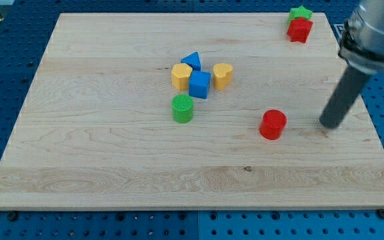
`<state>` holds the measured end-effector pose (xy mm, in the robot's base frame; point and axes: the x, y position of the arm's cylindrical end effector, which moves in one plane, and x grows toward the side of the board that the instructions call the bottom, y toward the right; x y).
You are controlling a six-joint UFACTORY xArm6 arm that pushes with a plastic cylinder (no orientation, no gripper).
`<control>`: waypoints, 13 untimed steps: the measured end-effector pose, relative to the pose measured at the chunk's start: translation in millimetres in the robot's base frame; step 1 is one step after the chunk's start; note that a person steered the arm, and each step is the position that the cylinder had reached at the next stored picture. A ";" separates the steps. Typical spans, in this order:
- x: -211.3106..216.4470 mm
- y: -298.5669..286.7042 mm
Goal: Place the red circle at the bottom right side of the red star
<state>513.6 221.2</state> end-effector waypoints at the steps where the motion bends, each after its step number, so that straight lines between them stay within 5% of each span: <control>1: 49.0 -15.0; 2: 43.1 -109.0; 3: 21.6 -126.9; 6: 0.8 -62.1; 9: -27.2 -91.0; 13: -75.2 -23.1</control>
<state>438.4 198.1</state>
